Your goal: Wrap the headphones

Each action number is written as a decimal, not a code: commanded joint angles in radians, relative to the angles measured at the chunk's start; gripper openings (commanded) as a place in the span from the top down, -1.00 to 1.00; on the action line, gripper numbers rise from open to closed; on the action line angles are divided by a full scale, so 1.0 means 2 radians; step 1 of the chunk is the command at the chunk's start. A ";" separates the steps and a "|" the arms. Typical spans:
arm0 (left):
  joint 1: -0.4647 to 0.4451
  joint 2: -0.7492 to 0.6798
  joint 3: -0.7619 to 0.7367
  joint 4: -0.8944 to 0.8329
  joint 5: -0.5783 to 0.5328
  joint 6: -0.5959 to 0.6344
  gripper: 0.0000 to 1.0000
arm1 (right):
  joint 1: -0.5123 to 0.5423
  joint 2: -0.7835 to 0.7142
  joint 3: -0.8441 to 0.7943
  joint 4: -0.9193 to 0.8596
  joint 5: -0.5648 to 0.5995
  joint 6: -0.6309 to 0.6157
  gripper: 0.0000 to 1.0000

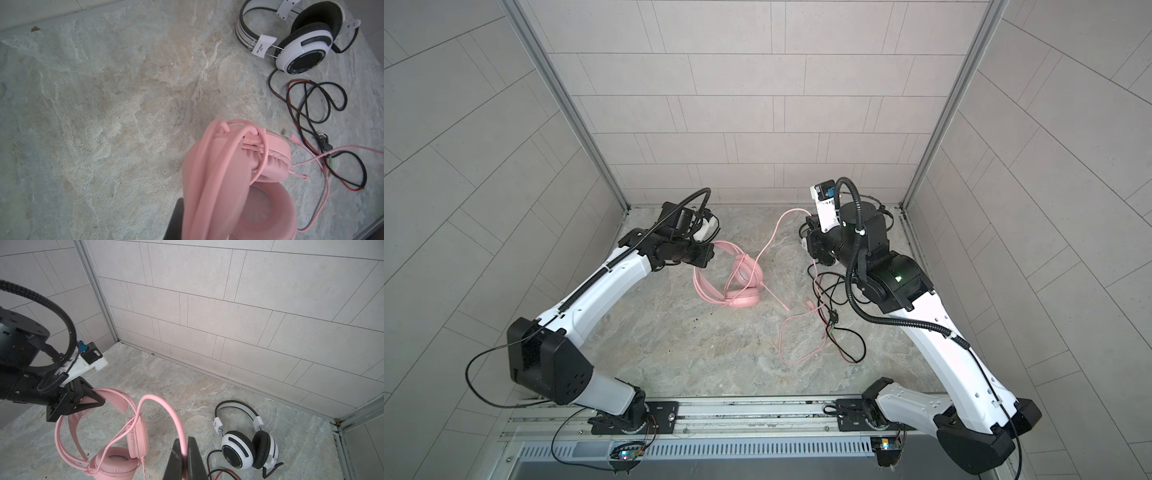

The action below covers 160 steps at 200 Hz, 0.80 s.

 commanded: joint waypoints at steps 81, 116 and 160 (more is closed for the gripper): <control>-0.001 -0.047 -0.058 0.061 0.097 0.009 1.00 | -0.039 0.033 -0.012 0.040 -0.026 0.002 1.00; -0.001 -0.031 -0.052 0.064 0.135 0.008 1.00 | -0.062 0.046 -0.027 0.069 -0.041 0.007 1.00; -0.001 -0.022 -0.052 0.057 0.150 0.014 1.00 | -0.096 0.065 -0.038 0.109 -0.057 0.037 1.00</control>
